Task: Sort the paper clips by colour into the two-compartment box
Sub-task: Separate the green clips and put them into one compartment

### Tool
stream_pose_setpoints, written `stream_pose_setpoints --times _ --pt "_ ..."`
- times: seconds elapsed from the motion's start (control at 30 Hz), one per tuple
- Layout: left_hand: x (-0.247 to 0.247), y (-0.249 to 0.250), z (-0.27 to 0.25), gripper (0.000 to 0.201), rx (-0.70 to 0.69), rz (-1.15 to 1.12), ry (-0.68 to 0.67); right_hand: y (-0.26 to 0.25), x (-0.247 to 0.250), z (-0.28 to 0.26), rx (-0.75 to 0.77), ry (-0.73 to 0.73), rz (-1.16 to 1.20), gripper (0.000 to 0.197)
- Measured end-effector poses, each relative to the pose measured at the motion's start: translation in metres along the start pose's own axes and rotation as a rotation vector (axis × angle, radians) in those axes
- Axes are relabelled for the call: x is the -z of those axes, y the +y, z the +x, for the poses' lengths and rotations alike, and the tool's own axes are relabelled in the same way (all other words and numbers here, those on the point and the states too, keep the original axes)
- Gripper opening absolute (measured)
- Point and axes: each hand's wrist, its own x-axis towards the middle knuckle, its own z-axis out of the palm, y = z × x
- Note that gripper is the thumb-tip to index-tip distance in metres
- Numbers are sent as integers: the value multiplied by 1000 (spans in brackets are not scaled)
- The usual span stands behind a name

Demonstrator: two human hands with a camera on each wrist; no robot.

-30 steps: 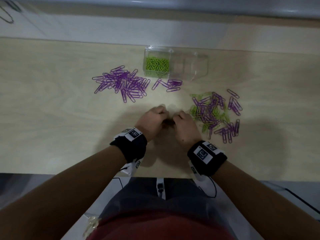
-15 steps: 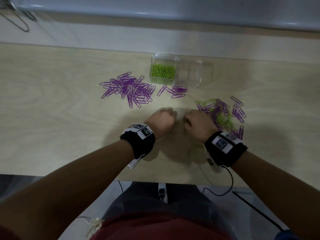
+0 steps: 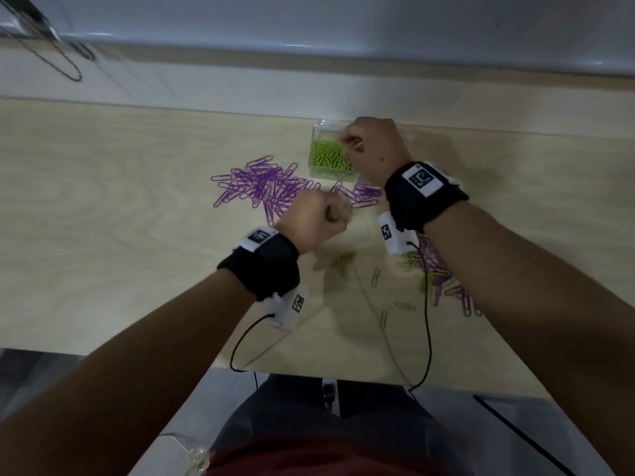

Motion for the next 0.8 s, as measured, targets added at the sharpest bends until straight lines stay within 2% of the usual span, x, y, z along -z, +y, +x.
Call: stream_pose_setpoints --times 0.13,0.2,0.37,0.47,0.57,0.63,0.67,0.8 --pt "31 12 38 7 -73 43 224 20 12 -46 12 152 26 16" --pt "39 14 62 9 -75 113 266 32 12 -82 -26 119 23 12" --pt "30 9 97 15 -42 437 110 41 -27 -171 34 -189 -61 6" --pt "18 4 89 22 -84 518 46 33 -53 -197 -36 -197 -75 11" --pt "8 2 65 21 -258 511 221 23 -64 -206 13 -117 40 29" --pt "-9 7 49 14 -396 446 273 27 -55 -210 -30 -43 105 27" --pt "-21 11 43 12 -437 415 227 31 -47 -212 -77 17 106 22" --pt "-75 24 35 13 -483 349 -119 62 -12 -219 -334 245 -8 9"
